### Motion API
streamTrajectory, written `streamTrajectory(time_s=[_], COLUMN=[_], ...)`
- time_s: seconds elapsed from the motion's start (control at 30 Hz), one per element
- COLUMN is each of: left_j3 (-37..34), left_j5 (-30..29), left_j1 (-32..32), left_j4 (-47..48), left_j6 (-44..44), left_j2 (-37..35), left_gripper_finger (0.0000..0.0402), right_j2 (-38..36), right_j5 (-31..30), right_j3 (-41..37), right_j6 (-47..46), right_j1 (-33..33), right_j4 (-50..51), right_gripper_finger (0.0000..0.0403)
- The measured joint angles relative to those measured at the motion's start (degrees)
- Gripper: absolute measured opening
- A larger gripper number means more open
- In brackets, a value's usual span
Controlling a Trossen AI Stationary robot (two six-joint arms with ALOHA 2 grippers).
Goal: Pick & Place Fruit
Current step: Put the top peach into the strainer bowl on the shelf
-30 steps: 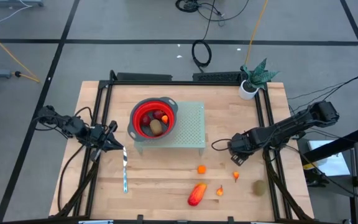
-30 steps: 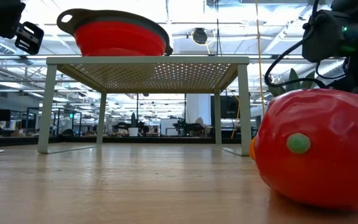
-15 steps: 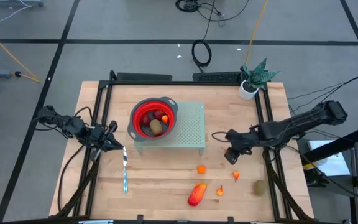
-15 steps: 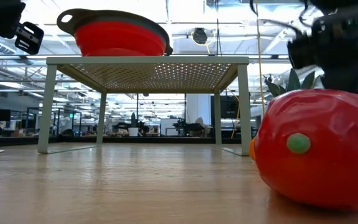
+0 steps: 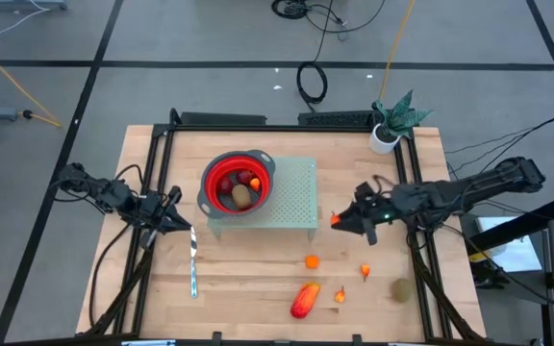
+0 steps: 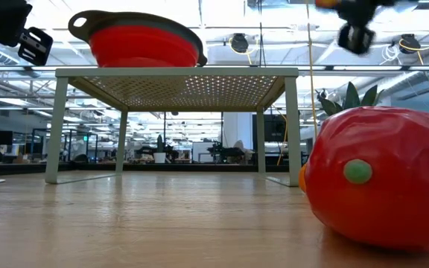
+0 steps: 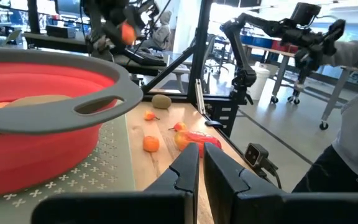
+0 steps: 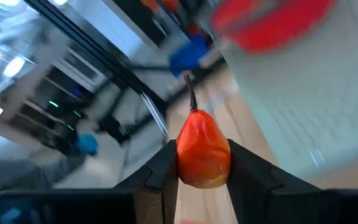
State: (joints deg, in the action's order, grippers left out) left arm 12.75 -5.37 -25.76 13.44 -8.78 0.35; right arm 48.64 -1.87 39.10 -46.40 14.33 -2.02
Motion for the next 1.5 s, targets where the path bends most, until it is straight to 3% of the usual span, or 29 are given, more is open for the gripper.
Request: streamTrajectory(time_s=[0.37, 0.6, 1.17, 1.5], left_j3=[0.00, 0.00, 0.00, 0.00], left_j5=[-0.32, -0.32, -0.63, -0.67], left_j1=[0.01, 0.01, 0.02, 0.01], left_j4=[0.02, 0.02, 0.10, 0.52], left_j6=[-0.40, -0.47, -0.74, -0.61], left_j2=[0.01, 0.00, 0.01, 0.01], left_gripper_finger=[0.0021, 0.0021, 0.0021, 0.0021], right_j2=[-0.65, -0.19, 2.47, 2.47], right_j5=[-1.33, -1.26, 0.44, 0.44], right_j3=[0.03, 0.03, 0.03, 0.03], right_j6=[7.97, 10.84, 53.18, 58.06], right_j1=[0.00, 0.00, 0.02, 0.02], right_j4=[-19.00, -18.34, -20.31, -20.48], right_gripper_finger=[0.0100, 0.0101, 0.0106, 0.0106])
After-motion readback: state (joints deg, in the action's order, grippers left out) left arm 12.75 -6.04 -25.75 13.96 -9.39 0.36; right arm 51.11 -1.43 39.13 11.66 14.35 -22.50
